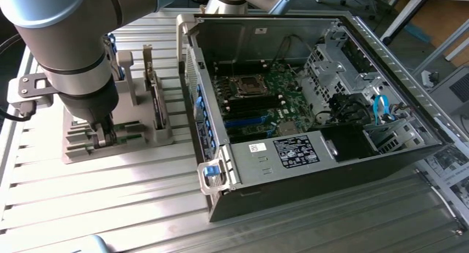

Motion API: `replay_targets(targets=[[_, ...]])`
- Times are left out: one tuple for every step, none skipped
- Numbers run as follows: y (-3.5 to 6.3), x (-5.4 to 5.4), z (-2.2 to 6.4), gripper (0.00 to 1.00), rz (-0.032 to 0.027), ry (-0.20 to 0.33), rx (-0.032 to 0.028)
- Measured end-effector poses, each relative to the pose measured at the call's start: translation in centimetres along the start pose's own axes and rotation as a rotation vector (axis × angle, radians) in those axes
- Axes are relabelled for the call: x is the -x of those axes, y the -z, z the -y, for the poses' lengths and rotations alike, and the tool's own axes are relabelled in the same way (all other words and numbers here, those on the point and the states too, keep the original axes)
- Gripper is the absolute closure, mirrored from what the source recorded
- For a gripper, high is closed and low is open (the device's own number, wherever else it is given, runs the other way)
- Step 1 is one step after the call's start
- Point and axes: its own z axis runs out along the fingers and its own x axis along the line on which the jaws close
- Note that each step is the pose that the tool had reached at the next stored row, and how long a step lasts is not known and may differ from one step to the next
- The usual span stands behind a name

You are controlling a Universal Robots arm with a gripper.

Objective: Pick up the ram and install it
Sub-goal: 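Pick up the ram and move it above insertion slot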

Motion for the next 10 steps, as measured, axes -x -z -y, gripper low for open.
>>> replay_targets(targets=[[0.07, 0.0, 0.0, 0.88, 0.0, 0.0, 0.0], [0.14, 0.0, 0.0, 0.88, 0.0001, 0.0, -0.0001], [0.28, 0.01, 0.0, 0.88, -0.0001, 0.0, -0.0001], [0.33, 0.01, 0.0, 0.88, -0.0001, 0.0, -0.0002], [0.38, 0.01, -0.01, 0.88, -0.0001, 0.0, -0.0001], [0.46, 0.01, -0.01, 0.88, -0.0002, 0.0, -0.0001], [0.5, 0.01, -0.01, 0.88, -0.0003, 0.0, -0.0002], [0.54, 0.01, -0.01, 0.88, -0.0003, 0.0, -0.0002], [0.57, 0.01, -0.01, 0.88, -0.0003, 0.0, -0.0002], [0.63, 0.02, -0.01, 0.88, -0.0005, 0.0, 0.0]])
